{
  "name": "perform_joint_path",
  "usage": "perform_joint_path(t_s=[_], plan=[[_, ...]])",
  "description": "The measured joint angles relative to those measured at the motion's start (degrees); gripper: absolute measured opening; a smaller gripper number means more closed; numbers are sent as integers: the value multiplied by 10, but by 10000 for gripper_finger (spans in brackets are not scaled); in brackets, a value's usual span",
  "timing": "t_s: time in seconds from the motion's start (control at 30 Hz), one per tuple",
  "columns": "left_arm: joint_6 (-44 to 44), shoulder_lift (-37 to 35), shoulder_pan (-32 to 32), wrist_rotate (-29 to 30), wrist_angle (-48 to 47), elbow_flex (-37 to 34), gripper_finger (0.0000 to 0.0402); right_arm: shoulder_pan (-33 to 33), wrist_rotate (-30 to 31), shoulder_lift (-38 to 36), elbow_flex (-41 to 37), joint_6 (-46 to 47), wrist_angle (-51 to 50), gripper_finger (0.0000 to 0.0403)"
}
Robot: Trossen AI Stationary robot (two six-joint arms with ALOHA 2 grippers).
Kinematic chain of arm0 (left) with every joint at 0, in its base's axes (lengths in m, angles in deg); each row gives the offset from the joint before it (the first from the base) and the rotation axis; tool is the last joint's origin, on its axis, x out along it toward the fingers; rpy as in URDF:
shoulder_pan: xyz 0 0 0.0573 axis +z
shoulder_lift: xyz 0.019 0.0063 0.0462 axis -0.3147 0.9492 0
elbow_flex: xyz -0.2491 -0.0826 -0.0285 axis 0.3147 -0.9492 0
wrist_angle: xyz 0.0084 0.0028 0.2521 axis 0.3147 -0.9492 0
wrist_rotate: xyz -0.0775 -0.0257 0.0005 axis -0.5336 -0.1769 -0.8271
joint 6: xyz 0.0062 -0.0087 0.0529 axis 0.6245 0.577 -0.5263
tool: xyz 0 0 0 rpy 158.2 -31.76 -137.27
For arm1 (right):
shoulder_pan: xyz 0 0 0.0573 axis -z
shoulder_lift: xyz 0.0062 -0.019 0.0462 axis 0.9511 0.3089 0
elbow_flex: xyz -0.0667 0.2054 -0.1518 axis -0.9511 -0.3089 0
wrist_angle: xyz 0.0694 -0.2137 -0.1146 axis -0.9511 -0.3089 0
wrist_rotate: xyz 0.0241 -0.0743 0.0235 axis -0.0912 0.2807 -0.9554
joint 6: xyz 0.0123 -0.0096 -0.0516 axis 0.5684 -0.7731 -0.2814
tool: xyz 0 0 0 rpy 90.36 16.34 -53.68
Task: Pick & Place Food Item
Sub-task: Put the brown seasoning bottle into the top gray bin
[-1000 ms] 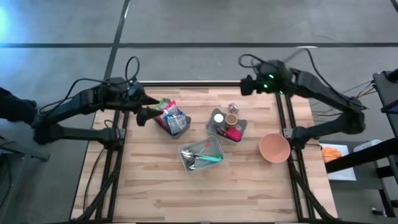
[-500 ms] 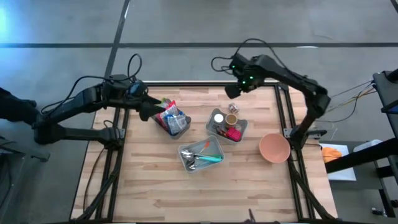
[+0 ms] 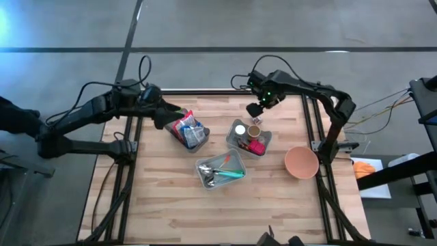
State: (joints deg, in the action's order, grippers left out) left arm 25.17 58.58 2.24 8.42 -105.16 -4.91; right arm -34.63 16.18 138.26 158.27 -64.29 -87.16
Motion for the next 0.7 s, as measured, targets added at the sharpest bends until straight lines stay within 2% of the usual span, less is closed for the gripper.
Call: perform_joint_path(t_s=[0.33, 0.7], plan=[[-1, 34, 3, -22, 46, 0, 338, 8, -1, 0, -78, 16, 80, 251], [0, 60, 15, -96, 78, 0, 338, 0, -22, 57, -66, 28, 103, 251]])
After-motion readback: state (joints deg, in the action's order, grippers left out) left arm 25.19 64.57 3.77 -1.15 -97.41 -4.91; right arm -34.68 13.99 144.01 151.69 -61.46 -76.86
